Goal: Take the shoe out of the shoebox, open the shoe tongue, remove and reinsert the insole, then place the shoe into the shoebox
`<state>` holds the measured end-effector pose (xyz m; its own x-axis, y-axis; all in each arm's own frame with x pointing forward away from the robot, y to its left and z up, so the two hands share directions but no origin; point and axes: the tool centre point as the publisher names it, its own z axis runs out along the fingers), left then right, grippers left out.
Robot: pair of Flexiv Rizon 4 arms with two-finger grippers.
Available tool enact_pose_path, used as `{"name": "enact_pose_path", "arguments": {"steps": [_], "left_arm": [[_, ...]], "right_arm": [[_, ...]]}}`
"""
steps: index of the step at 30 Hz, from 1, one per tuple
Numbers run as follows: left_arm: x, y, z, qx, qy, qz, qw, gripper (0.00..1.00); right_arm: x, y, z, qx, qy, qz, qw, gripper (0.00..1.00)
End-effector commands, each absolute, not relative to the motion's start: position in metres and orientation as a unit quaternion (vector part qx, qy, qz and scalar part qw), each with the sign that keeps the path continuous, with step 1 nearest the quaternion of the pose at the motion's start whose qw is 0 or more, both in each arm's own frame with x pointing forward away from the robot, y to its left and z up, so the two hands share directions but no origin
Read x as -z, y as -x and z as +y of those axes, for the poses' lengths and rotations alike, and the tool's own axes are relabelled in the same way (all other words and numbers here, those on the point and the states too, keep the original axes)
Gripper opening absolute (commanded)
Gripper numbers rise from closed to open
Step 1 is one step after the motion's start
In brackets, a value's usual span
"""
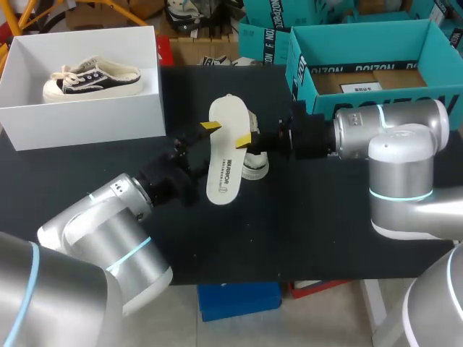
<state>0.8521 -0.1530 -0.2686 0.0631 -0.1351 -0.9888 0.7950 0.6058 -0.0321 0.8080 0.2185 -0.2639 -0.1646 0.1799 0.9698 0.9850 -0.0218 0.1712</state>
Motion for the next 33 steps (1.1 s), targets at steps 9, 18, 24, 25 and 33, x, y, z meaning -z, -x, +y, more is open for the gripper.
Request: {"name": "enact_pose_path", "arguments": {"steps": [9, 18, 24, 25, 33], "left_arm": [[0.271, -0.865, -0.164, 0.342, -0.283, 0.597, 0.669, 0.57], [0.277, -0.865, -0.165, 0.342, -0.294, 0.603, 0.658, 0.00], [0.280, -0.863, -0.165, 0.343, -0.303, 0.604, 0.652, 0.00], [0.280, -0.863, -0.165, 0.343, -0.303, 0.605, 0.651, 0.00], [0.284, -0.859, -0.160, 0.327, -0.331, 0.627, 0.625, 0.00]], "right_arm": [[0.264, -0.808, 0.220, 0.503, 0.509, -0.573, 0.399, 0.00], [0.264, -0.808, 0.220, 0.503, 0.509, -0.573, 0.399, 0.00], [0.264, -0.808, 0.220, 0.503, 0.509, -0.573, 0.399, 0.00], [0.264, -0.808, 0.220, 0.503, 0.509, -0.573, 0.399, 0.21], [0.262, -0.808, 0.210, 0.495, 0.529, -0.573, 0.384, 1.00]]}}
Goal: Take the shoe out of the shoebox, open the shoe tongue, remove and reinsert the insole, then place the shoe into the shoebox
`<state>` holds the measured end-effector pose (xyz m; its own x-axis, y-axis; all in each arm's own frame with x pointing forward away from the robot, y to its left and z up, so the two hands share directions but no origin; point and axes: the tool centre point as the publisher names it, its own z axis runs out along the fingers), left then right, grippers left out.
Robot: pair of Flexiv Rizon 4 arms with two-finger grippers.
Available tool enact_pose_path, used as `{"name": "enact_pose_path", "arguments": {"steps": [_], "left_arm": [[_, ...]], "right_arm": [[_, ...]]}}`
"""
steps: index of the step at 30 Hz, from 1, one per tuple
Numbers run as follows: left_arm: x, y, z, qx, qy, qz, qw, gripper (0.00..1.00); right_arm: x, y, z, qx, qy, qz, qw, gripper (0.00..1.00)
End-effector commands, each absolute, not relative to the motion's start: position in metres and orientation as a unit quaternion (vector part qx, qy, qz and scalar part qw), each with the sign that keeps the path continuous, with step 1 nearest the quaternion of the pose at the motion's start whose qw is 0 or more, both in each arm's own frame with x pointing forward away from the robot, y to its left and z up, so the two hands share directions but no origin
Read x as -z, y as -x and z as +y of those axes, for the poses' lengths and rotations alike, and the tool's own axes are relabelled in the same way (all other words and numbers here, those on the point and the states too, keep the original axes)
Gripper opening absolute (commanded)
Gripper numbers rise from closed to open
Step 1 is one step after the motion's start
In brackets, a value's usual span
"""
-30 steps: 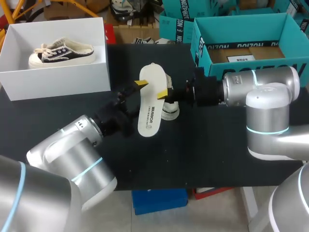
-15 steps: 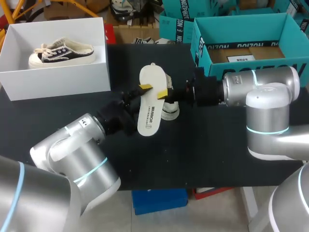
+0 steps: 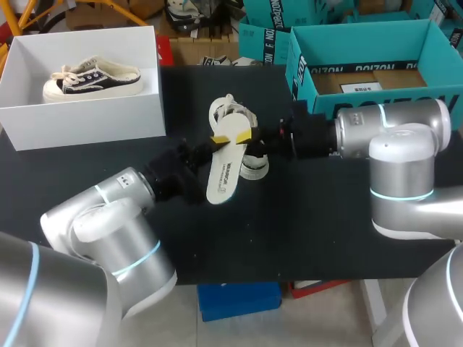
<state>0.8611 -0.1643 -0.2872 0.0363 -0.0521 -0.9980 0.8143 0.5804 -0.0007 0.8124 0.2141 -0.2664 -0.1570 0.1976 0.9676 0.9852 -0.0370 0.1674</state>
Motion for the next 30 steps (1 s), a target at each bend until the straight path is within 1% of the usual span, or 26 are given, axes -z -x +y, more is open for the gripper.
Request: {"name": "enact_pose_path", "arguments": {"steps": [1, 8, 21, 30], "left_arm": [[0.285, -0.858, -0.159, 0.321, -0.336, 0.634, 0.618, 0.00], [0.293, -0.857, -0.147, 0.278, -0.346, 0.696, 0.565, 0.00], [0.305, -0.856, -0.135, 0.246, -0.311, 0.765, 0.508, 0.00], [0.308, -0.854, -0.134, 0.248, -0.319, 0.770, 0.494, 0.00]], "right_arm": [[0.262, -0.807, 0.208, 0.495, 0.533, -0.572, 0.380, 1.00], [0.263, -0.799, 0.193, 0.473, 0.573, -0.569, 0.353, 1.00], [0.261, -0.785, 0.170, 0.425, 0.637, -0.573, 0.293, 1.00], [0.259, -0.784, 0.171, 0.422, 0.635, -0.578, 0.292, 1.00]]}}
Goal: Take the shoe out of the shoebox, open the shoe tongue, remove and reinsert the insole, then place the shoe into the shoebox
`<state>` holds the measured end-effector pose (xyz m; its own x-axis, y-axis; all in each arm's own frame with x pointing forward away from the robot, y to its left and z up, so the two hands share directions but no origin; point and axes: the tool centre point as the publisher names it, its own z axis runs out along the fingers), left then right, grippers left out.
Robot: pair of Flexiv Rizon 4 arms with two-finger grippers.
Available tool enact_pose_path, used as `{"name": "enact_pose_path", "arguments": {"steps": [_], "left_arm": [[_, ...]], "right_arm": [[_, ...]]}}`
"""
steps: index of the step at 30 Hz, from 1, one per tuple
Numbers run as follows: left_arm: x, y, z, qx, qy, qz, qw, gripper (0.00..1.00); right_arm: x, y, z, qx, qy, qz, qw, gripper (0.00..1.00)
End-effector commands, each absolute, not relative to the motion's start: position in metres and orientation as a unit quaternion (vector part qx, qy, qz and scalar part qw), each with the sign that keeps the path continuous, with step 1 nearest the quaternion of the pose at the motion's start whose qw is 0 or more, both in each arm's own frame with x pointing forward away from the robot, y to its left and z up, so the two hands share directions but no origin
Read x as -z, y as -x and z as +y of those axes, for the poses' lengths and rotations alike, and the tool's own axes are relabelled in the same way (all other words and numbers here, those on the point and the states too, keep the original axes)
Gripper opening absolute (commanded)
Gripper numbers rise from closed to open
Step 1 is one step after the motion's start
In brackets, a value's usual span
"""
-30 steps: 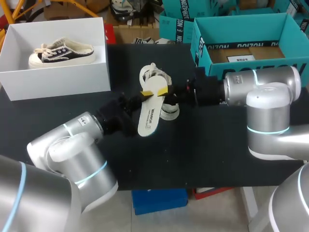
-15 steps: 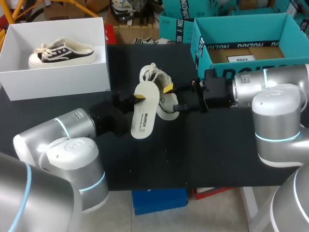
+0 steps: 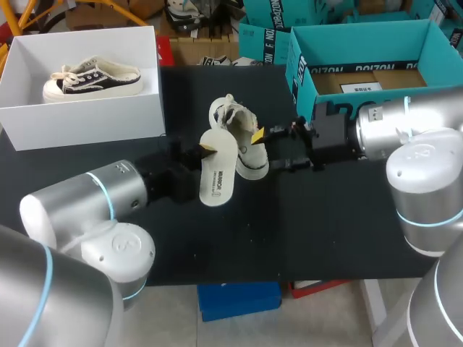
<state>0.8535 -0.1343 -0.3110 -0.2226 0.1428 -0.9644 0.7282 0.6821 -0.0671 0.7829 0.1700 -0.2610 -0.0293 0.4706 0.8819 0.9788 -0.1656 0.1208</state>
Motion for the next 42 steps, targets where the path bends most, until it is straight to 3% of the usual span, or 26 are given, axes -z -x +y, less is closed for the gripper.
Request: {"name": "enact_pose_path", "arguments": {"steps": [1, 17, 24, 42], "left_arm": [[0.308, -0.854, -0.134, 0.248, -0.319, 0.770, 0.494, 0.00], [0.308, -0.854, -0.134, 0.248, -0.319, 0.770, 0.494, 0.00], [0.312, -0.856, -0.132, 0.158, -0.310, 0.816, 0.462, 0.00], [0.306, -0.861, -0.126, 0.090, -0.297, 0.862, 0.400, 0.00]], "right_arm": [[0.259, -0.784, 0.171, 0.422, 0.635, -0.578, 0.292, 1.00], [0.259, -0.784, 0.171, 0.422, 0.635, -0.578, 0.292, 1.00], [0.263, -0.784, 0.166, 0.417, 0.647, -0.567, 0.294, 1.00], [0.260, -0.755, 0.111, 0.424, 0.752, -0.456, 0.214, 1.00]]}}
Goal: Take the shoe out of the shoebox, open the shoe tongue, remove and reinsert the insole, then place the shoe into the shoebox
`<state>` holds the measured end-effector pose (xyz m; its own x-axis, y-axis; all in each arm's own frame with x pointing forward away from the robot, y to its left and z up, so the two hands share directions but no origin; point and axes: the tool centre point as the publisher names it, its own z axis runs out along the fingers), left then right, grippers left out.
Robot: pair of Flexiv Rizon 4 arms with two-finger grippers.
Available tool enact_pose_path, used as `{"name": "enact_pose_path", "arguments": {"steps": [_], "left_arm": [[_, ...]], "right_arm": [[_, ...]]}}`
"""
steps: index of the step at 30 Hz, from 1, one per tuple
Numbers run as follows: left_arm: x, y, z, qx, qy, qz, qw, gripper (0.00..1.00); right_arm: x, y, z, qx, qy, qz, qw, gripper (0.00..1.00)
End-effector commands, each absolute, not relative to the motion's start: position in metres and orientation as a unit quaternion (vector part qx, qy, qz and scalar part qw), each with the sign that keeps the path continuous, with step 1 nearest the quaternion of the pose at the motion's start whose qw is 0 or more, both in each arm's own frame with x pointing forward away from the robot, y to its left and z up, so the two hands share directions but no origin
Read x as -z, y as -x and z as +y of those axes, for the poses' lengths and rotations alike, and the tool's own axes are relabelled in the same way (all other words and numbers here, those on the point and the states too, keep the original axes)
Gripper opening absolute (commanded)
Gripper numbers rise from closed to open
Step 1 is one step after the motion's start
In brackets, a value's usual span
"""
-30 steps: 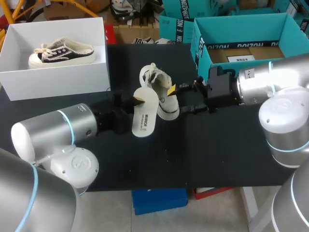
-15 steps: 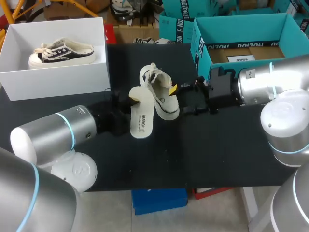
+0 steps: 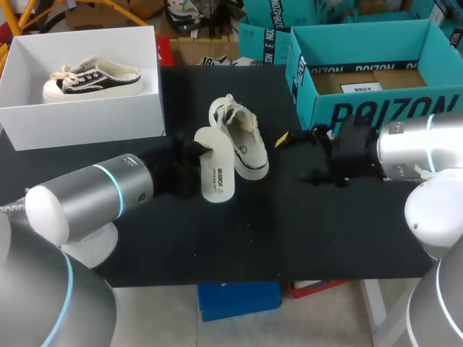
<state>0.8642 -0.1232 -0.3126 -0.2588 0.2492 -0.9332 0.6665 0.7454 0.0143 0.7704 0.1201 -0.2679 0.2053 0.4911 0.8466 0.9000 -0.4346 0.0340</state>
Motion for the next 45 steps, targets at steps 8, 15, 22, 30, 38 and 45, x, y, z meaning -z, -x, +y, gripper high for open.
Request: {"name": "enact_pose_path", "arguments": {"steps": [8, 15, 22, 30, 38, 45], "left_arm": [[0.311, -0.860, -0.123, 0.074, -0.298, 0.874, 0.378, 0.00], [0.314, -0.861, -0.120, 0.061, -0.299, 0.878, 0.368, 0.00], [0.312, -0.848, -0.140, 0.123, -0.347, 0.841, 0.397, 0.00], [0.322, -0.854, -0.156, 0.141, -0.329, 0.841, 0.405, 0.00], [0.318, -0.868, -0.180, 0.179, -0.321, 0.828, 0.423, 0.00], [0.326, -0.884, -0.199, 0.200, -0.323, 0.830, 0.409, 0.00]], "right_arm": [[0.249, -0.743, 0.098, 0.429, 0.771, -0.435, 0.177, 1.00], [0.240, -0.734, 0.092, 0.432, 0.778, -0.429, 0.158, 1.00], [0.240, -0.734, 0.092, 0.432, 0.778, -0.429, 0.158, 1.00], [0.240, -0.734, 0.092, 0.432, 0.778, -0.429, 0.158, 1.00], [0.240, -0.734, 0.092, 0.432, 0.778, -0.429, 0.158, 1.00], [0.240, -0.734, 0.092, 0.432, 0.778, -0.429, 0.158, 1.00]]}}
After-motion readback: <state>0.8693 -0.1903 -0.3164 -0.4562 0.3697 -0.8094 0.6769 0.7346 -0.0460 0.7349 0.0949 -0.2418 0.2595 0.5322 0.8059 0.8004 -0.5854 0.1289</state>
